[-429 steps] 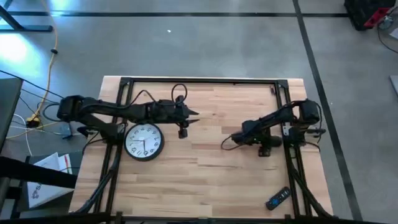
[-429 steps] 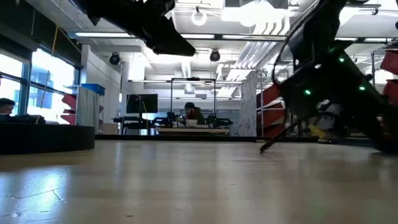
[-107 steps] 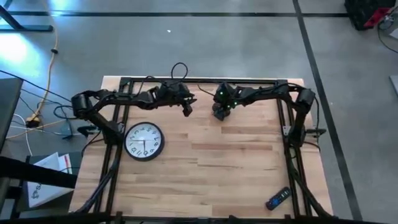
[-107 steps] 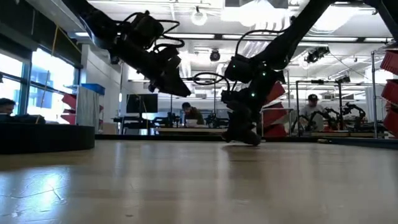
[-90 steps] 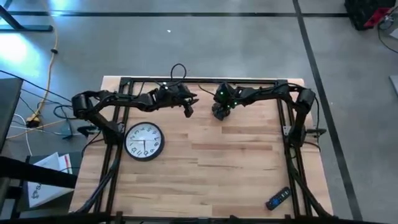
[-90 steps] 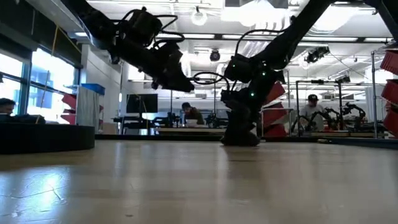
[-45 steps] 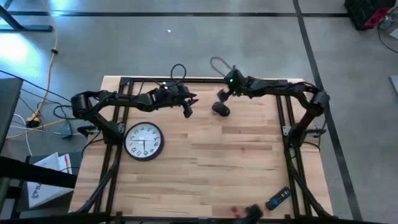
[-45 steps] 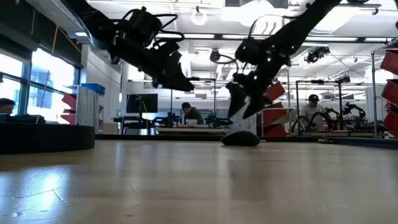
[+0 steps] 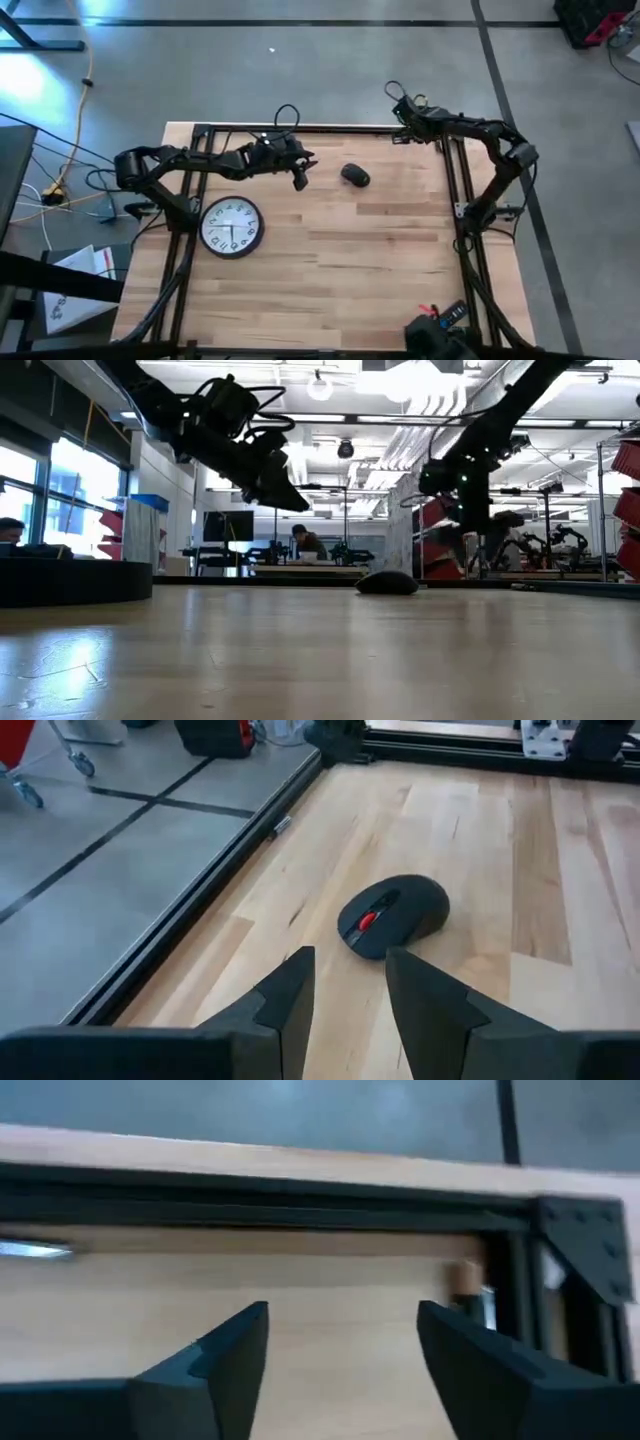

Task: Insert battery
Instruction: Insert the black battery into the black computer mouse

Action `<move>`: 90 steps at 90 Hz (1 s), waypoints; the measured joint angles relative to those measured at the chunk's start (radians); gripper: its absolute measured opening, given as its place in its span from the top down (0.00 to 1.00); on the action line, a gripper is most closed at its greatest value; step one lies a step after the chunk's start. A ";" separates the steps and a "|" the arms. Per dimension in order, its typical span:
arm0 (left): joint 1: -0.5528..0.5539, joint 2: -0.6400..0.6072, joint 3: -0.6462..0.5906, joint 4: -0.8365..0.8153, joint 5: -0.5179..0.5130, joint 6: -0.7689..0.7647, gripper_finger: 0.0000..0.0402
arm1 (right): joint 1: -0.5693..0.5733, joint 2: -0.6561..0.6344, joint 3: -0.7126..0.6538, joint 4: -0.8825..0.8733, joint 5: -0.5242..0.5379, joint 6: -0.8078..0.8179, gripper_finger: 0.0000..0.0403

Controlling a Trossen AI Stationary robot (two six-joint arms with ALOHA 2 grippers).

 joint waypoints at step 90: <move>0.000 0.000 -0.001 -0.002 0.037 0.001 0.73 | -0.214 0.127 0.121 -0.203 -0.060 -0.097 0.98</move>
